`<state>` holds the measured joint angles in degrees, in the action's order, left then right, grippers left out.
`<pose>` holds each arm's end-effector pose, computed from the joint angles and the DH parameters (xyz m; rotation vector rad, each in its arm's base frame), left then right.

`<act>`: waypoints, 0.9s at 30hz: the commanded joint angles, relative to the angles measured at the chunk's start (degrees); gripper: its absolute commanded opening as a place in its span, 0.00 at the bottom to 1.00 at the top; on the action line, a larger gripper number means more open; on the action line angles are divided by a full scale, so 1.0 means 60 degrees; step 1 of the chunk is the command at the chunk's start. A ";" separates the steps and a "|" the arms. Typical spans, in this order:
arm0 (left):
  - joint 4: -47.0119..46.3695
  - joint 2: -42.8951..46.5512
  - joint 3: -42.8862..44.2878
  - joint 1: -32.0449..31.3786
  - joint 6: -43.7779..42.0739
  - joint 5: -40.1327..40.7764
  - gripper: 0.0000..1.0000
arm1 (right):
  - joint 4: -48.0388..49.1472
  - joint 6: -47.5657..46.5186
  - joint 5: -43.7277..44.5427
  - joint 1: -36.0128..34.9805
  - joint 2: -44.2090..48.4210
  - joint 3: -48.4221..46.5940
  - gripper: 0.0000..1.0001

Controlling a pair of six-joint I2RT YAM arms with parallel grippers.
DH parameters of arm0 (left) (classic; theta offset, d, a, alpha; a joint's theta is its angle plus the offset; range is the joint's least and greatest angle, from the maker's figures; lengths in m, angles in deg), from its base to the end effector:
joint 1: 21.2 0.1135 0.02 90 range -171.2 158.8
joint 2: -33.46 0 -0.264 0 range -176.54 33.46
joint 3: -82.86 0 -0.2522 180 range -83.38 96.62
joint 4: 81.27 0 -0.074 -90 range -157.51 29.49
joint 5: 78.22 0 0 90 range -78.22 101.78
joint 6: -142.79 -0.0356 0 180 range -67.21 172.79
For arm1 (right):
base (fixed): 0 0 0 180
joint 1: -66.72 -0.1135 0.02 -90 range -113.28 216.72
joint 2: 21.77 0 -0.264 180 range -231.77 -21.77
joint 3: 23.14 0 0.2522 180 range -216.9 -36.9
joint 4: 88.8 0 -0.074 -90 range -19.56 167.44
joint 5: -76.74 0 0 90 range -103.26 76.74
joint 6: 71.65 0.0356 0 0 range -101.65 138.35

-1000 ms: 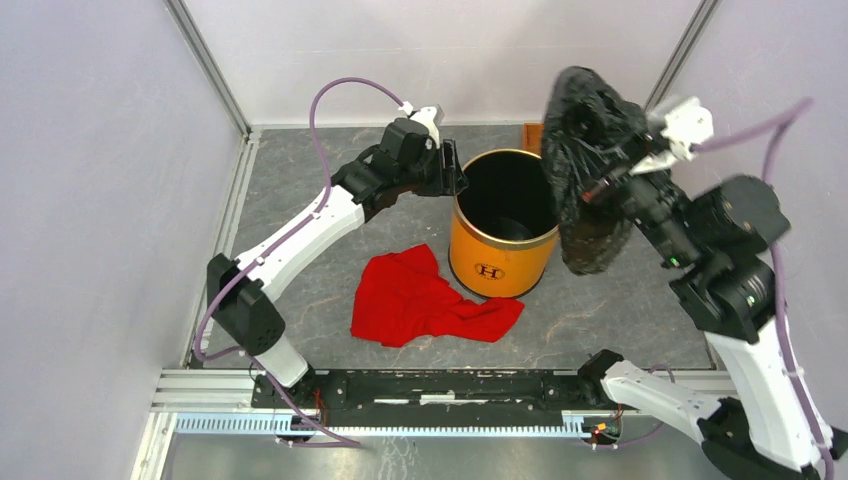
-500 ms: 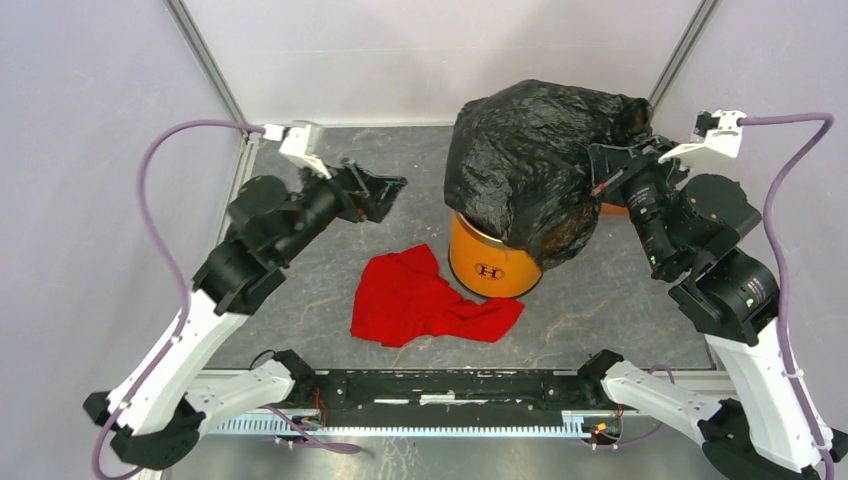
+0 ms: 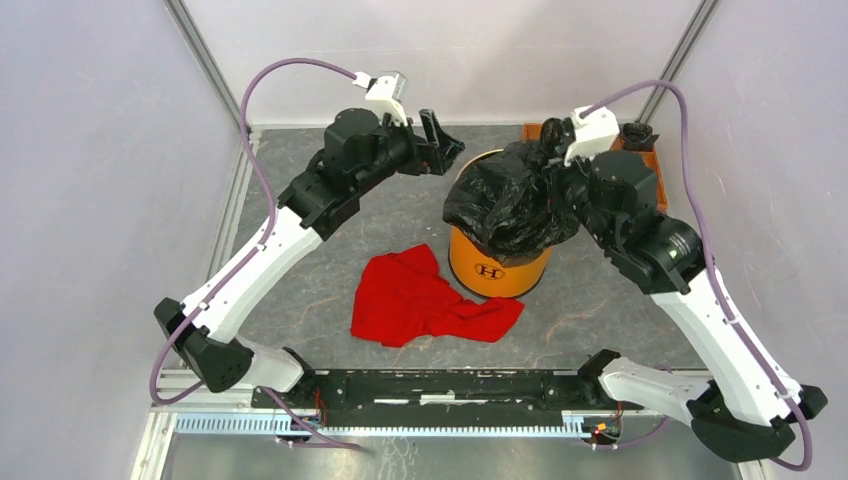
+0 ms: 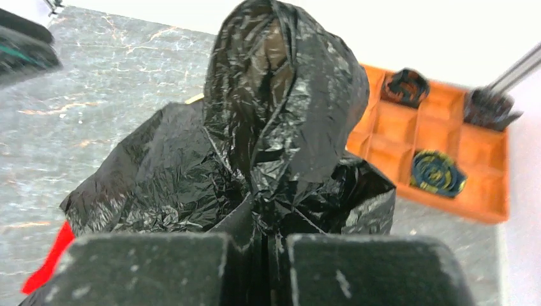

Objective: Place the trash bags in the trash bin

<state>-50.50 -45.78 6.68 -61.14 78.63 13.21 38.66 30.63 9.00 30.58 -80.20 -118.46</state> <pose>0.2375 -0.1977 0.4659 0.1953 1.7390 -0.8344 0.1585 0.0991 0.4610 -0.1099 1.8263 0.2381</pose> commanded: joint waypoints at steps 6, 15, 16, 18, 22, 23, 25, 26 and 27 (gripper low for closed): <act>0.0275 0.0744 -0.0987 -0.0008 -0.0213 -0.0325 0.93 | -0.1190 -0.2939 -0.1343 0.0012 -0.3131 -0.2387 0.00; 0.0758 0.2355 -0.2423 -0.0012 -0.0845 0.0888 0.94 | -0.1195 -0.2327 -0.1919 0.0005 -0.4049 -0.0524 0.01; 0.0777 0.2485 -0.2488 -0.0012 -0.0883 0.0937 0.94 | -0.1048 -0.2300 -0.1874 0.0012 -0.4099 -0.0379 0.00; 0.0810 0.2676 -0.2714 -0.0011 -0.0941 0.0987 0.94 | -0.0687 -0.2237 -0.1812 0.0014 -0.4283 -0.0095 0.00; 0.0897 0.3067 -0.3100 -0.0009 -0.0931 0.1045 0.94 | -0.0166 -0.2061 -0.1163 0.0003 -0.4809 0.0356 0.00; 0.0912 0.3165 -0.3207 -0.0008 -0.0906 0.1061 0.94 | 0.0073 -0.1943 -0.0951 0.0014 -0.4902 0.0534 0.00; 0.0914 0.3415 -0.3441 -0.0008 -0.0845 0.1089 0.94 | 0.0638 -0.1692 -0.0352 0.0003 -0.4996 0.1083 0.00; 0.0914 0.3533 -0.3554 -0.0010 -0.0826 0.1094 0.94 | 0.0890 -0.1633 -0.0063 0.0013 -0.5050 0.1300 0.00; 0.0910 0.3682 -0.3663 -0.0012 -0.0798 0.1093 0.94 | 0.1014 -0.1608 0.0274 0.0024 -0.5151 0.1484 0.00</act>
<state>-44.84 -26.63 -13.25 -61.14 76.05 18.30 38.11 18.61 2.88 30.58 -109.43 -113.32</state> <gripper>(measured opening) 0.940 0.010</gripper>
